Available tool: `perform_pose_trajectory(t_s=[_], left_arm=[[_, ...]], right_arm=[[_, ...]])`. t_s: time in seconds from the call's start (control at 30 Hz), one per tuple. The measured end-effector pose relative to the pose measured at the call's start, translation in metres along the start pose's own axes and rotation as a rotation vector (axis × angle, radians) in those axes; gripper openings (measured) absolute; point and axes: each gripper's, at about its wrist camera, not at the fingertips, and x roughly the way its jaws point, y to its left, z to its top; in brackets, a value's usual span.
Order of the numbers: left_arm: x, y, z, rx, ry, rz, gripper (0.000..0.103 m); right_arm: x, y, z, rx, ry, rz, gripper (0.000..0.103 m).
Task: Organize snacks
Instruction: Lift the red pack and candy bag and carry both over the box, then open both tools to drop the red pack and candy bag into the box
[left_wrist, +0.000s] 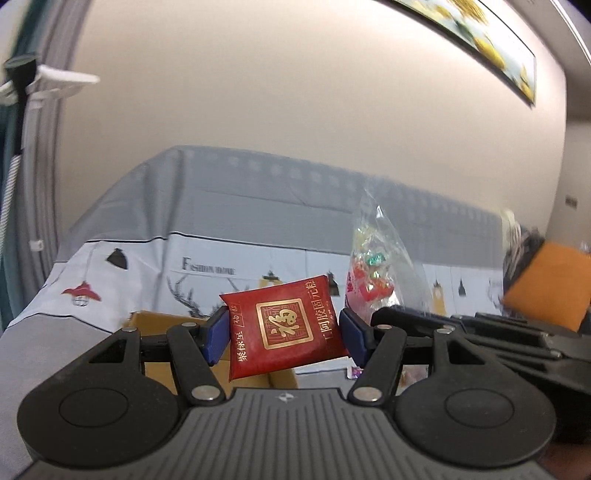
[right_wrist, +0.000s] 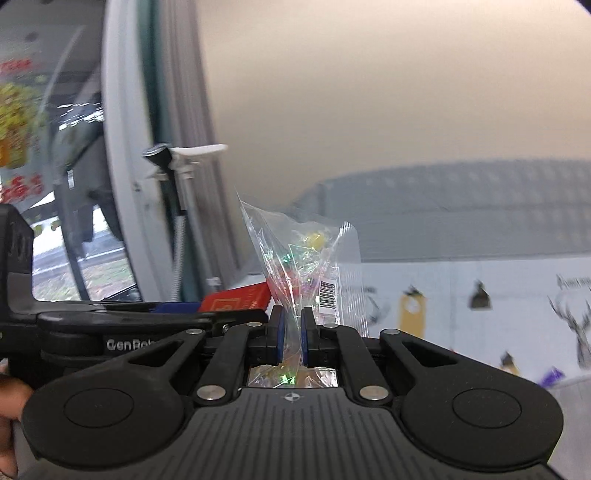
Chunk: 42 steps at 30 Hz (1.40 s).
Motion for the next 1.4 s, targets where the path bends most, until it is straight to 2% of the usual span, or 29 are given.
perform_pose_trajectory(t_s=[0.23,0.43,0.77,0.9,1.0,1.1,1.3,1.33,1.37,1.4], left_arm=[[0.006,0.05,-0.014,-0.055,0.024,0.042,0.068],[0.038,0.096,-0.043,-0.118,0.114,0.06,0.068],[0.107,0.148,-0.105,-0.174,0.291,0.096,0.068],[0.135,0.156,-0.132,-0.16,0.362,0.128,0.069],[0.141,0.15,-0.138,-0.08,0.349,0.176,0.069],[0.142,0.15,-0.14,-0.07,0.35,0.18,0.069],[0.136,0.143,-0.134,-0.07,0.361,0.149,0.069],[0.134,0.139,-0.131,-0.064,0.358,0.145,0.071],[0.132,0.136,-0.129,-0.058,0.359,0.152,0.075],[0.13,0.133,-0.127,-0.059,0.364,0.166,0.088]], right_arm=[[0.044,0.025,-0.009,-0.025,0.082,0.024,0.009],[0.08,0.032,-0.042,-0.012,0.183,0.003,0.01],[0.139,0.015,-0.105,0.002,0.366,-0.069,0.01],[0.16,0.009,-0.126,-0.003,0.446,-0.104,0.01],[0.172,0.006,-0.139,-0.013,0.492,-0.119,0.01],[0.18,0.007,-0.15,-0.02,0.534,-0.119,0.01],[0.185,0.011,-0.158,-0.037,0.554,-0.142,0.01],[0.185,0.012,-0.157,-0.033,0.548,-0.154,0.011],[0.182,0.011,-0.155,-0.018,0.537,-0.175,0.027],[0.181,0.009,-0.153,0.01,0.534,-0.172,0.045]])
